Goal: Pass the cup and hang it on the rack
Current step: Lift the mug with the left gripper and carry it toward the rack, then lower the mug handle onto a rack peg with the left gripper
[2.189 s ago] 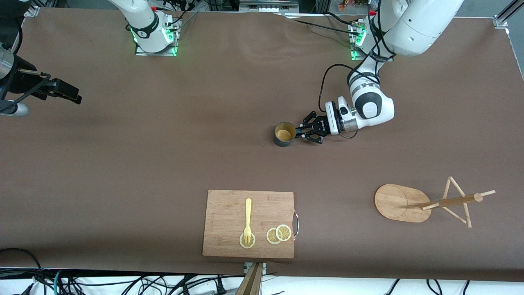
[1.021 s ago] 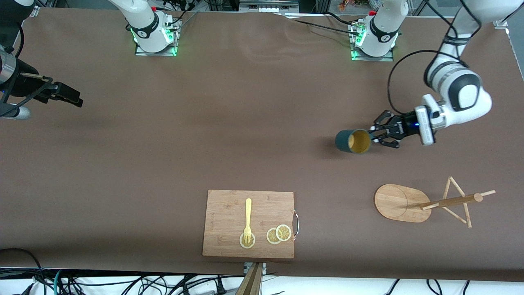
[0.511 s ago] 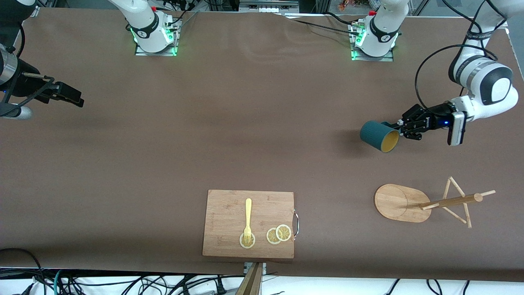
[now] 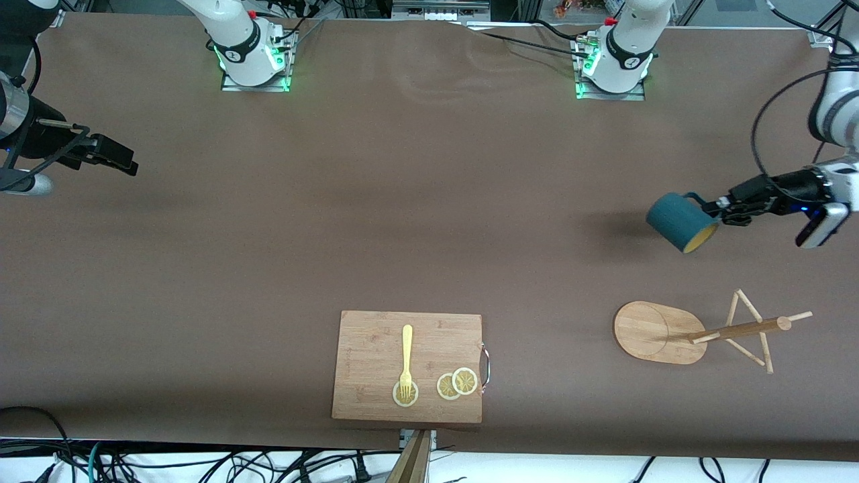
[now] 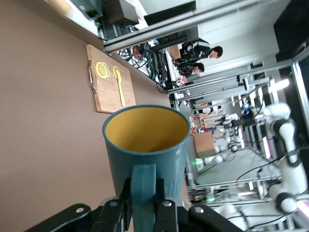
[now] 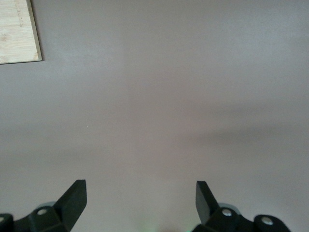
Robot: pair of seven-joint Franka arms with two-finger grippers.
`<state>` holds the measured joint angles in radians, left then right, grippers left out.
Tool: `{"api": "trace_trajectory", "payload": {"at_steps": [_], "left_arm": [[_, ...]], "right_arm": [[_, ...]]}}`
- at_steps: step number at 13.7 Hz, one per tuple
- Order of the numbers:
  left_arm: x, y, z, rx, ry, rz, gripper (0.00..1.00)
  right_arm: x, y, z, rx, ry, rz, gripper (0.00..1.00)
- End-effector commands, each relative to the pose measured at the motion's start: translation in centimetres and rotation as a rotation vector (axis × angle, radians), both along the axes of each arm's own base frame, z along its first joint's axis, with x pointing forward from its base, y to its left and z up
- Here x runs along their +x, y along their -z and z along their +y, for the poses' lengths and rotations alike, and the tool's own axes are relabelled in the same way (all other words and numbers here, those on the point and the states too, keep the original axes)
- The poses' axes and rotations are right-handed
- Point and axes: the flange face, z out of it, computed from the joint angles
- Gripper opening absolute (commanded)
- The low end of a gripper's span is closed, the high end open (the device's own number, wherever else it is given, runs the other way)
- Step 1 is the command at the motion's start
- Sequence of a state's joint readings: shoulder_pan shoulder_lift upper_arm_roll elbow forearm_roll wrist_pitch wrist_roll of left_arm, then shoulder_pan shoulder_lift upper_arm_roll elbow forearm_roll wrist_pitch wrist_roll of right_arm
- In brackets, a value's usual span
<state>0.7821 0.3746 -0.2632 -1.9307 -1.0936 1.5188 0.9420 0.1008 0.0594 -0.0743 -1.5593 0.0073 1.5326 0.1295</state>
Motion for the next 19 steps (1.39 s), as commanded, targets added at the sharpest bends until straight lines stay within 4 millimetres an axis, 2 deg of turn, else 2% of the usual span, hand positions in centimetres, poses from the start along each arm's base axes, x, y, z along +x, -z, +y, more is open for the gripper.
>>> {"api": "trace_trajectory", "payload": {"at_steps": [1, 4, 5, 8, 10, 12, 16, 18, 19], "left_arm": [[2.5, 2.2, 2.1, -0.097, 0.011, 0.160, 0.00], [3.0, 3.4, 1.8, -0.183, -0.008, 0.332, 0.00], [3.5, 3.1, 2.1, -0.214, -0.030, 0.369, 0.00], [5.5, 2.4, 3.9, -0.246, -0.030, 0.409, 0.00], [6.4, 2.6, 5.0, -0.264, -0.032, 0.434, 0.00], [7.3, 3.6, 5.8, -0.273, -0.038, 0.436, 0.00], [8.7, 4.2, 6.6, -0.328, -0.067, 0.450, 0.00], [9.3, 5.1, 7.6, -0.327, -0.073, 0.438, 0.00], [9.4, 6.4, 7.7, -0.345, -0.076, 0.446, 0.00]], "right_arm": [[0.2, -0.5, 0.0, 0.006, -0.006, -0.011, 1.00], [0.2, -0.5, 0.1, 0.007, -0.009, -0.009, 1.00], [0.2, -0.5, 0.1, 0.008, -0.011, -0.008, 1.00], [0.2, -0.5, 0.0, 0.006, -0.009, -0.008, 1.00], [0.2, -0.6, 0.0, 0.006, -0.009, -0.008, 1.00], [0.1, -0.5, 0.1, 0.008, -0.011, -0.006, 1.00], [0.2, -0.5, 0.0, 0.006, -0.011, -0.008, 1.00], [0.2, -0.4, 0.0, 0.006, -0.011, -0.006, 1.00], [0.2, -0.4, 0.0, 0.006, -0.012, -0.006, 1.00]]}}
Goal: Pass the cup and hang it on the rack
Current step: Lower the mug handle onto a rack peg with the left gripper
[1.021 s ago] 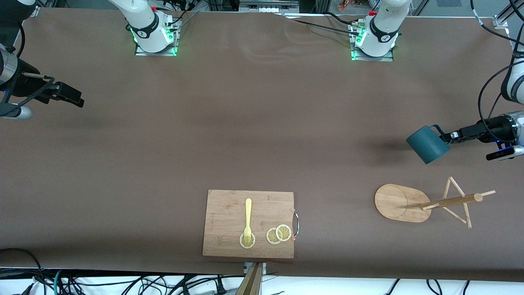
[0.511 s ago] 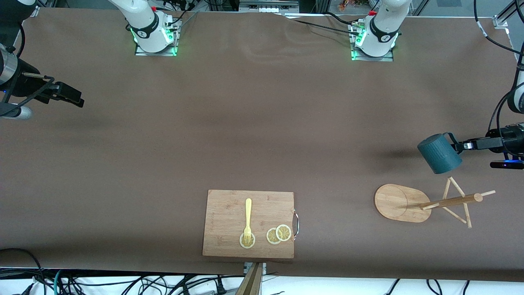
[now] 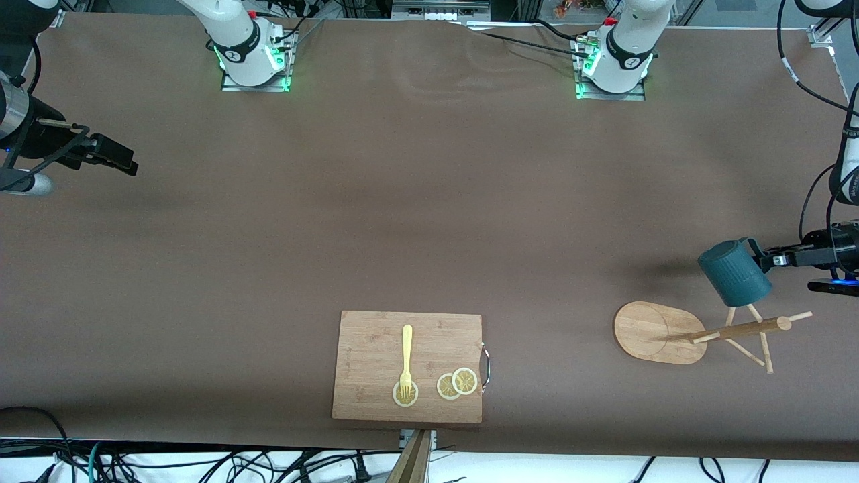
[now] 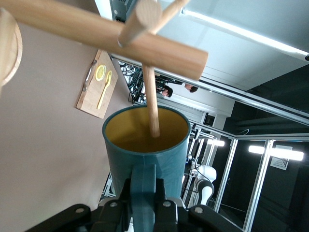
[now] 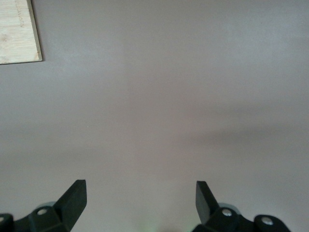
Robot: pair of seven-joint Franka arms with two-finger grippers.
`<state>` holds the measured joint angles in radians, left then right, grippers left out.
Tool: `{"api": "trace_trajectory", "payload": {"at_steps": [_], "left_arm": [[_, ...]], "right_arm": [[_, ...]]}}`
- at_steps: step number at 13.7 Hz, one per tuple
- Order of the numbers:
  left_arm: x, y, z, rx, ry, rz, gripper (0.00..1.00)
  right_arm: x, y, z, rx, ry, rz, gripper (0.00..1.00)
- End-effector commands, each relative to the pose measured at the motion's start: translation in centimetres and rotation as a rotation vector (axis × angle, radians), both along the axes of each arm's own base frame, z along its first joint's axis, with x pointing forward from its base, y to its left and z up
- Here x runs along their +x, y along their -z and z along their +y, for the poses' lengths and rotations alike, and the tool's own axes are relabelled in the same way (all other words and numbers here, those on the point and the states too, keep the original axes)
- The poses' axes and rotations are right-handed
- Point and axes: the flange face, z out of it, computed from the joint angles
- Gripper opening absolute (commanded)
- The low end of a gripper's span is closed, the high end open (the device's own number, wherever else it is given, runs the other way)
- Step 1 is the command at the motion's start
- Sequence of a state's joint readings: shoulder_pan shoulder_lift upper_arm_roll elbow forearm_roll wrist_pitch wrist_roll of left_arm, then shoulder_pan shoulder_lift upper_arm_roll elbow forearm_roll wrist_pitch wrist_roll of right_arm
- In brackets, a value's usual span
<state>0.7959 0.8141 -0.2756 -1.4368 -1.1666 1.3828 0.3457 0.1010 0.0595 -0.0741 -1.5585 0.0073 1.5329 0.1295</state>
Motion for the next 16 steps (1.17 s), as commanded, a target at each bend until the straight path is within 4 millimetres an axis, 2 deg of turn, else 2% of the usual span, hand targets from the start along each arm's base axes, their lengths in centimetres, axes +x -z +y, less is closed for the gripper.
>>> {"api": "trace_trajectory", "payload": {"at_steps": [1, 5, 7, 8, 9, 12, 14, 16], "left_arm": [[1.2, 1.5, 0.7, -0.047, 0.000, 0.001, 0.00], [2.2, 3.1, 2.1, -0.068, -0.029, 0.009, 0.00], [2.4, 3.3, 2.6, -0.066, -0.032, 0.000, 0.00], [2.4, 3.5, 2.5, -0.068, -0.032, 0.002, 0.24], [2.4, 3.6, 2.6, -0.064, -0.032, -0.005, 0.99], [1.7, 2.7, 3.5, 0.015, 0.007, 0.002, 1.00], [2.6, -1.1, 3.7, 0.236, 0.119, -0.015, 1.00], [3.6, -3.3, 2.6, 0.416, 0.223, -0.019, 1.00]], "right_arm": [[0.2, -0.4, 0.0, 0.006, -0.012, -0.005, 1.00], [0.2, -0.4, -0.1, 0.006, -0.010, -0.005, 1.00], [0.2, -0.4, -0.1, 0.006, -0.009, -0.007, 1.00], [0.2, -0.4, -0.1, 0.006, -0.009, -0.007, 1.00], [0.2, -0.4, -0.1, 0.006, -0.010, -0.007, 1.00], [0.2, -0.4, -0.1, 0.006, -0.010, -0.007, 1.00], [0.2, -0.4, -0.2, 0.004, -0.009, -0.008, 1.00], [0.2, -0.4, -0.2, 0.004, -0.009, -0.008, 1.00]]}}
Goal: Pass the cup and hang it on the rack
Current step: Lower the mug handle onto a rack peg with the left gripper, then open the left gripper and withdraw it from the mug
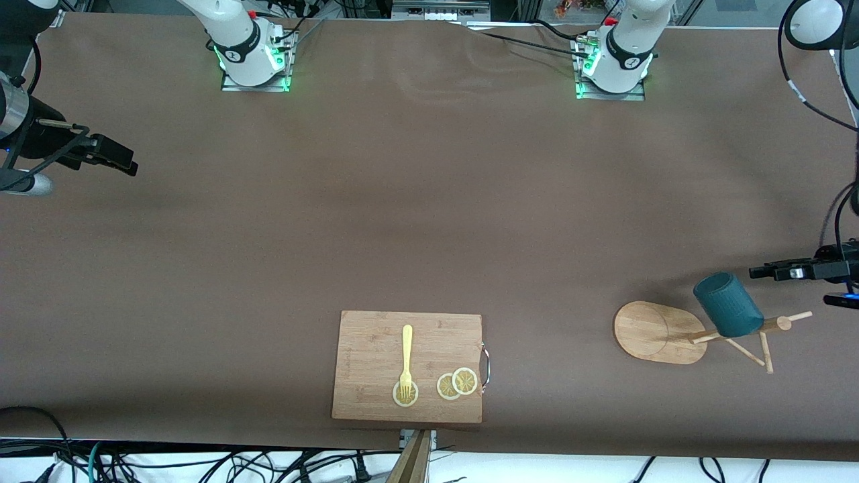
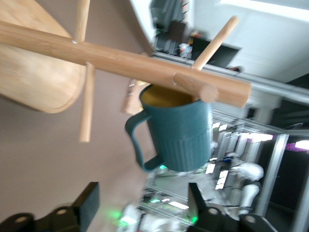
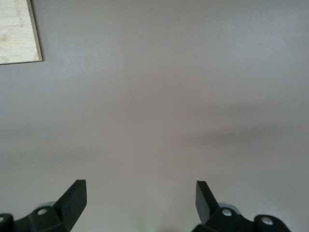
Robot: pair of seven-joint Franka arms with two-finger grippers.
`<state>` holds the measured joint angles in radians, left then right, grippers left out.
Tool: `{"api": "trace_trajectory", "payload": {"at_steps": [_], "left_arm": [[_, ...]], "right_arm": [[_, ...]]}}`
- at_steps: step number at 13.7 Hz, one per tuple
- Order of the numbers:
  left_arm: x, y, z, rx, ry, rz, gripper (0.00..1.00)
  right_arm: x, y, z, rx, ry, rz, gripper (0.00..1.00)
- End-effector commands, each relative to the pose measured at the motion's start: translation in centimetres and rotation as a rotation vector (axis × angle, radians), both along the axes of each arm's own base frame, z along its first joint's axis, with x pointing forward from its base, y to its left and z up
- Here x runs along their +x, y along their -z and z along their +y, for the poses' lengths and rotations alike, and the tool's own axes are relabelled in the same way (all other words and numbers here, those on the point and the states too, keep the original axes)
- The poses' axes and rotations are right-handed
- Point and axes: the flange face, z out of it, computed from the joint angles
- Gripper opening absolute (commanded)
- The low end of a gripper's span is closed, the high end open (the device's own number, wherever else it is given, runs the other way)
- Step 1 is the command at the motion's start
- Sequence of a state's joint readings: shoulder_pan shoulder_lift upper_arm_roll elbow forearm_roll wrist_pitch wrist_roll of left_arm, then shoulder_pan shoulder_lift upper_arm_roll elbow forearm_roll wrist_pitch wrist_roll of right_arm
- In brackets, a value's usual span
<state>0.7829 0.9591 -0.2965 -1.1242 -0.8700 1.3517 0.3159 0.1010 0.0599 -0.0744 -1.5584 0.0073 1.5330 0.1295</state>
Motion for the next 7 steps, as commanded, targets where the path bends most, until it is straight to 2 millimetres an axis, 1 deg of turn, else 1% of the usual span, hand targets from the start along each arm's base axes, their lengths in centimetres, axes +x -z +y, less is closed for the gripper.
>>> {"api": "trace_trajectory", "payload": {"at_steps": [1, 2, 3, 4, 5, 7], "left_arm": [[1.4, -4.8, -1.6, 0.239, 0.135, -0.006, 1.00], [1.7, -6.6, -3.3, 0.351, 0.208, -0.002, 1.00], [1.8, -8.6, -4.3, 0.471, 0.271, 0.001, 1.00], [2.0, -10.6, -5.8, 0.586, 0.330, 0.006, 1.00], [2.5, -12.9, -8.2, 0.698, 0.389, 0.005, 1.00], [2.8, -16.7, -11.8, 0.876, 0.479, 0.003, 1.00]], "right_arm": [[0.2, -0.4, -0.1, 0.004, -0.011, -0.009, 1.00], [0.2, -0.4, -0.1, 0.004, -0.011, -0.009, 1.00], [0.2, -0.4, -0.1, 0.004, -0.011, -0.009, 1.00], [0.2, -0.4, -0.1, 0.004, -0.009, -0.009, 1.00], [0.3, -0.3, -0.1, 0.004, -0.009, -0.007, 1.00], [0.2, -0.3, -0.1, 0.006, -0.009, -0.005, 1.00]]}}
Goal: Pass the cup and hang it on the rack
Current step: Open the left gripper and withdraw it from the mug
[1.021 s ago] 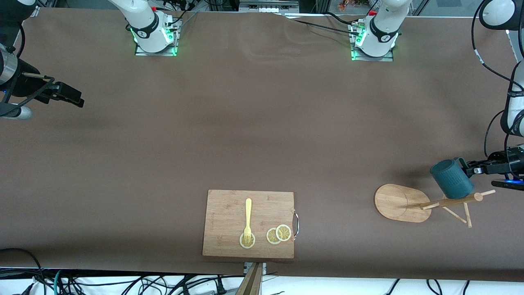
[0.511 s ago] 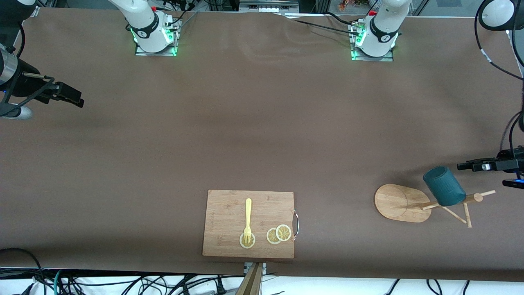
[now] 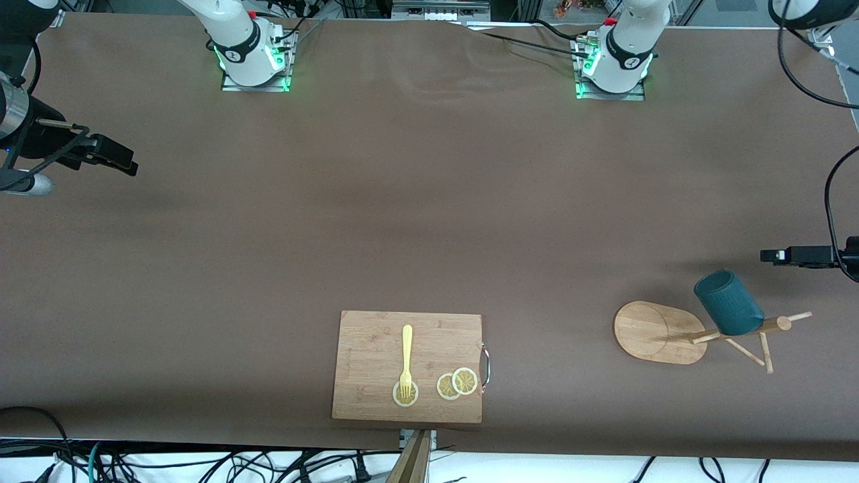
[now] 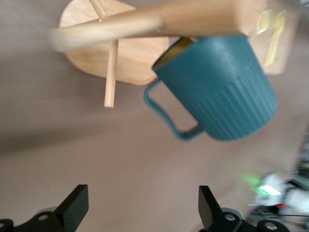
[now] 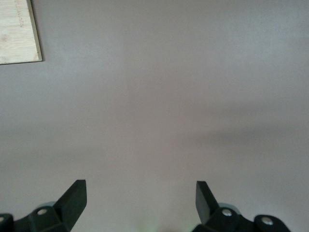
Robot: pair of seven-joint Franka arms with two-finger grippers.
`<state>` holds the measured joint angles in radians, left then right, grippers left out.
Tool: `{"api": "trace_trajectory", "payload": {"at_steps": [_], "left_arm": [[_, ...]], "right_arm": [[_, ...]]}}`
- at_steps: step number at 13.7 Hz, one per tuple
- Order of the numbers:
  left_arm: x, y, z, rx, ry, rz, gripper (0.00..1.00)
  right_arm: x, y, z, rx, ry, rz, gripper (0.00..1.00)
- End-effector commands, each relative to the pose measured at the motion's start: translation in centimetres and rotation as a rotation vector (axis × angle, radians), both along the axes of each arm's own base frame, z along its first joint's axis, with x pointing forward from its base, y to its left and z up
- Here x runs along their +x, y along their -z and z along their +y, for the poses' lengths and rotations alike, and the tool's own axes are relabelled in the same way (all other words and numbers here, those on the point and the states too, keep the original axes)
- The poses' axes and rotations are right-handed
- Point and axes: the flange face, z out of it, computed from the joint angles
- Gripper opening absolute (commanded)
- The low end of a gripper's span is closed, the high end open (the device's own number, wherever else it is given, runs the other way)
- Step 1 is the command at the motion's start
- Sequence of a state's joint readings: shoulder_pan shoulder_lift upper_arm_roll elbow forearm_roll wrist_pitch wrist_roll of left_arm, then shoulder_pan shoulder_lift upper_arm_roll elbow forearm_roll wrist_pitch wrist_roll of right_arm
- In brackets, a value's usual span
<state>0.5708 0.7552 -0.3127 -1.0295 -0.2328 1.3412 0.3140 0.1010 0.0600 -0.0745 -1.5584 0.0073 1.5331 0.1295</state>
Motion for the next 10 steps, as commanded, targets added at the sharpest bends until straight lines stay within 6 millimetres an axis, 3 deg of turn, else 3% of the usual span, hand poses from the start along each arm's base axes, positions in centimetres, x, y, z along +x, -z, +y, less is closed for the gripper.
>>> {"api": "trace_trajectory", "payload": {"at_steps": [1, 5, 10], "left_arm": [[-0.4, -6.0, -5.2, 0.208, 0.107, -0.012, 1.00], [-3.5, -12.5, -16.3, 0.409, 0.105, 0.045, 1.00], [-5.5, -17.9, -24.9, 0.510, 0.210, -0.040, 1.00]], "right_arm": [[0.2, -0.4, 0.0, 0.006, -0.008, -0.006, 1.00], [0.2, -0.3, 0.0, 0.006, -0.008, -0.004, 1.00], [0.2, -0.3, 0.0, 0.006, -0.008, -0.004, 1.00]]}}
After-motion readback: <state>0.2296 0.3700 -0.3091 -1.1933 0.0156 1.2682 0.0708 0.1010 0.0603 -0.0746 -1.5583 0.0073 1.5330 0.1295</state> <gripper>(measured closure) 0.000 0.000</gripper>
